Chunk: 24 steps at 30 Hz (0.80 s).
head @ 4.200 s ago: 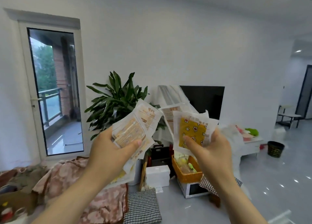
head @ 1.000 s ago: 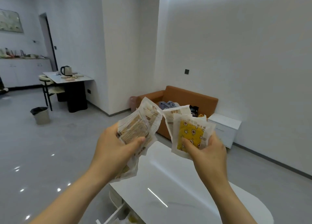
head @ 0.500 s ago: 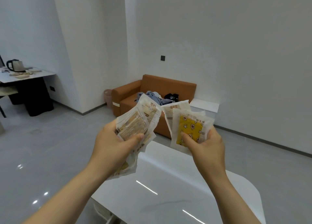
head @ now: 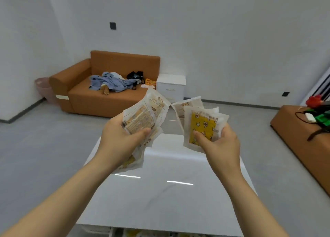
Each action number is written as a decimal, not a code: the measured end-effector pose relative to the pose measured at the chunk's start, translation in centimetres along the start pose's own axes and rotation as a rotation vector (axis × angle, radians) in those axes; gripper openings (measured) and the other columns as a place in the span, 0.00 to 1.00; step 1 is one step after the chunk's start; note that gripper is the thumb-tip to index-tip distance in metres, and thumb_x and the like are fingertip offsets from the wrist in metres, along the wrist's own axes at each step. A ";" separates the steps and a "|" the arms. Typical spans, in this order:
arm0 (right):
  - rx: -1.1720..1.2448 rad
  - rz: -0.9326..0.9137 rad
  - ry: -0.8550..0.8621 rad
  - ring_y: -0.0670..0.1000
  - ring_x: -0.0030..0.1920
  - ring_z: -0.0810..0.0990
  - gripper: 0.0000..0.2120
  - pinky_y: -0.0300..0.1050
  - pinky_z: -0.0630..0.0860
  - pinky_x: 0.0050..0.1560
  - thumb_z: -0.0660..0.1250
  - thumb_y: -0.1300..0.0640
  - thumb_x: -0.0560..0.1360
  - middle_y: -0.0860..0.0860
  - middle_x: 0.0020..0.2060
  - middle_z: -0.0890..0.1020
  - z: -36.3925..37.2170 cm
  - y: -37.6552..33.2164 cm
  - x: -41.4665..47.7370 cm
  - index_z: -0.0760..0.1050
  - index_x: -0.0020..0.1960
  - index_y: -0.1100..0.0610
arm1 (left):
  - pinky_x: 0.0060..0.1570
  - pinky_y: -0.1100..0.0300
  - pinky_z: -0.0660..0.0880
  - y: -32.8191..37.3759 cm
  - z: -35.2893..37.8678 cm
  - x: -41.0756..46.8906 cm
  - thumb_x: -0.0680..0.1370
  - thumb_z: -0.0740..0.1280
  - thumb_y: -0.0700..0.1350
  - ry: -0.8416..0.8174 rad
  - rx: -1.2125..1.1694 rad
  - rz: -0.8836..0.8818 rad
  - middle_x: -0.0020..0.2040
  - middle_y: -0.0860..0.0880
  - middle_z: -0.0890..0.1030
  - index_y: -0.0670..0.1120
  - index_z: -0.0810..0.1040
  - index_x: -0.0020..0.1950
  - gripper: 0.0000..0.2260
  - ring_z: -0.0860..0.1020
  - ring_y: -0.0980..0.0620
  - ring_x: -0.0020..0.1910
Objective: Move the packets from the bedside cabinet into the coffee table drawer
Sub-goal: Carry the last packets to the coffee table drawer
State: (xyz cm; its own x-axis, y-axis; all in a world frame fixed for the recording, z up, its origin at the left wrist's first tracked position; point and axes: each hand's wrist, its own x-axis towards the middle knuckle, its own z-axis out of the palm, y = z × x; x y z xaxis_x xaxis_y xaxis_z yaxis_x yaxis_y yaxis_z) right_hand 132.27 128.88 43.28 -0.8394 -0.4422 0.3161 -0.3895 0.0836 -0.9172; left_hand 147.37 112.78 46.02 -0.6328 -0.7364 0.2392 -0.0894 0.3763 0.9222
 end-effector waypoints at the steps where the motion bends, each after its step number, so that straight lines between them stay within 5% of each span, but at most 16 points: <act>1: -0.014 0.027 0.030 0.38 0.44 0.80 0.16 0.25 0.75 0.37 0.73 0.58 0.71 0.36 0.44 0.79 0.8 0.2 -0.7 0.74 0.55 0.48 | 0.38 0.76 0.75 -0.9 -0.5 0.6 0.71 0.74 0.40 -0.045 -0.006 -0.009 0.47 0.66 0.80 0.61 0.77 0.54 0.19 0.78 0.72 0.46; 5: -0.083 0.109 0.065 0.39 0.45 0.81 0.15 0.27 0.76 0.38 0.73 0.58 0.71 0.37 0.44 0.79 3.5 1.8 -3.7 0.73 0.53 0.46 | 0.45 0.68 0.76 -4.9 -1.8 1.2 0.71 0.74 0.42 -0.156 0.004 -0.058 0.49 0.64 0.81 0.57 0.78 0.57 0.17 0.79 0.66 0.49; 11: -0.138 0.202 0.075 0.37 0.44 0.80 0.14 0.27 0.76 0.37 0.73 0.59 0.70 0.40 0.44 0.81 5.1 5.4 -7.7 0.75 0.53 0.49 | 0.33 0.76 0.73 -10.3 -1.2 -1.0 0.71 0.74 0.41 -0.207 -0.007 -0.148 0.45 0.65 0.79 0.56 0.78 0.54 0.15 0.78 0.72 0.40; 24: -0.172 0.345 -0.030 0.36 0.42 0.81 0.14 0.30 0.77 0.38 0.73 0.60 0.70 0.39 0.39 0.82 7.4 20.8 -16.0 0.75 0.49 0.44 | 0.34 0.77 0.72 -26.7 4.6 -9.9 0.71 0.73 0.41 -0.256 0.083 -0.314 0.44 0.62 0.80 0.57 0.78 0.50 0.14 0.77 0.73 0.40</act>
State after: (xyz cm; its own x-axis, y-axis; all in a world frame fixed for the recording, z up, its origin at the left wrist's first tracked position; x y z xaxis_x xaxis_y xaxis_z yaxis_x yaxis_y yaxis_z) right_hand 140.36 131.10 17.41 -0.9216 -0.3879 -0.0139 -0.1458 0.3792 -0.9137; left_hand 152.46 112.60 17.61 -0.7351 -0.6627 -0.1432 -0.3638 0.2072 0.9081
